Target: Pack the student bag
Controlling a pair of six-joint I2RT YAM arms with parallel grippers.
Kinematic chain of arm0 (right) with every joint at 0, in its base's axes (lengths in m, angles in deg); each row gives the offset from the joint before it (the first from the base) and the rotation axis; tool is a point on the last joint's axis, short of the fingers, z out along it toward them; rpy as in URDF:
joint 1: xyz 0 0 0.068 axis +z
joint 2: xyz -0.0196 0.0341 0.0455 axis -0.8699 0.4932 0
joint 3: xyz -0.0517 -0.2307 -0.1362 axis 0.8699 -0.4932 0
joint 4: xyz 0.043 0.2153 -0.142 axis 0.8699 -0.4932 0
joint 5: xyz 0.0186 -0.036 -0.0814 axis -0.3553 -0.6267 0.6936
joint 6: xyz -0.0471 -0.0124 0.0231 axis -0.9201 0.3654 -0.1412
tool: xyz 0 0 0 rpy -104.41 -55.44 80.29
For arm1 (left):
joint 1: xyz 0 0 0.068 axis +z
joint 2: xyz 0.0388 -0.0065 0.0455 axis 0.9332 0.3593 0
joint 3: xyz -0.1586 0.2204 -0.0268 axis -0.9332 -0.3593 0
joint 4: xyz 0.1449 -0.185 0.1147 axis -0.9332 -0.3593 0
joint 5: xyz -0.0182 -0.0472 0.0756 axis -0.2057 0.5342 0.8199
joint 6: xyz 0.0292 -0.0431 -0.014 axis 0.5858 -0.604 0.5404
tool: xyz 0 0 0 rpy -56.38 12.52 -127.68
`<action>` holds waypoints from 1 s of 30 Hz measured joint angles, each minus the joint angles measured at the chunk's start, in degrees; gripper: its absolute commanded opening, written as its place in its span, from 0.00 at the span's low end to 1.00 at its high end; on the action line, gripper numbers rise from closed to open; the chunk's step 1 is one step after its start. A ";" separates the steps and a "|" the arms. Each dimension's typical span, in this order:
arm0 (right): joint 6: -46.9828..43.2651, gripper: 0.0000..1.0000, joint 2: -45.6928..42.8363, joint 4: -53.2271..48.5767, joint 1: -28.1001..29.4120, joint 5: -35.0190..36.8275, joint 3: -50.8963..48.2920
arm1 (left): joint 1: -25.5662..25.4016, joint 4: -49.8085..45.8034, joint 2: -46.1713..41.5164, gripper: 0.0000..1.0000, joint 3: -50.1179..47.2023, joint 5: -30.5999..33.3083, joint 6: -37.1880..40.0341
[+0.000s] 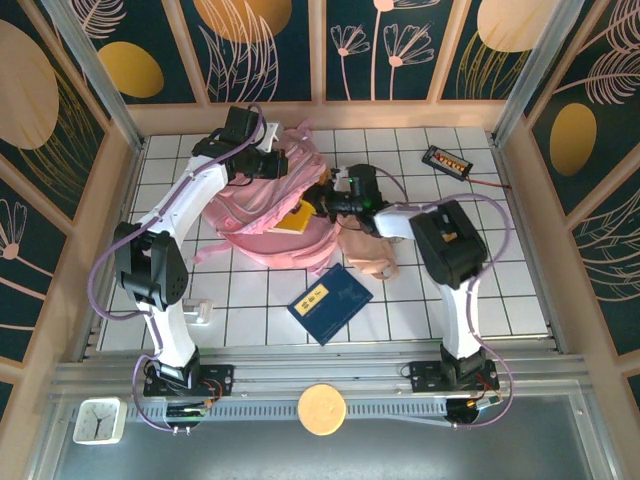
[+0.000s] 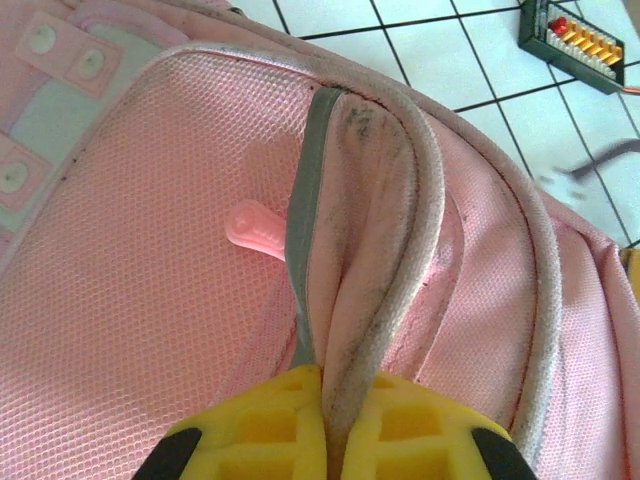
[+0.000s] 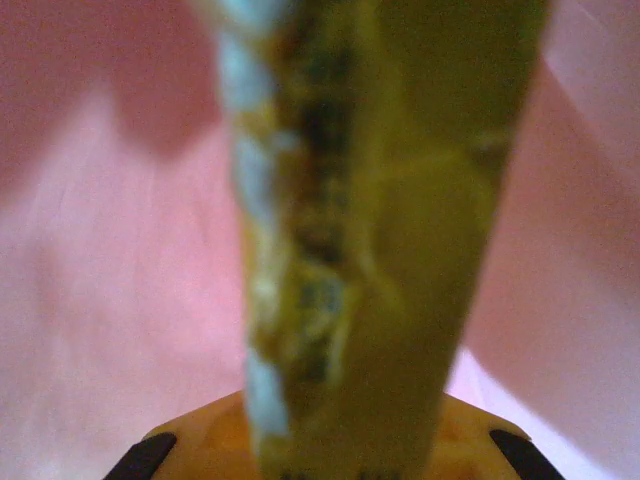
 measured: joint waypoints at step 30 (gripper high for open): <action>-38.99 0.88 1.49 -48.17 4.79 30.12 22.38 | 4.63 1.79 1.64 0.00 4.04 -2.14 -4.07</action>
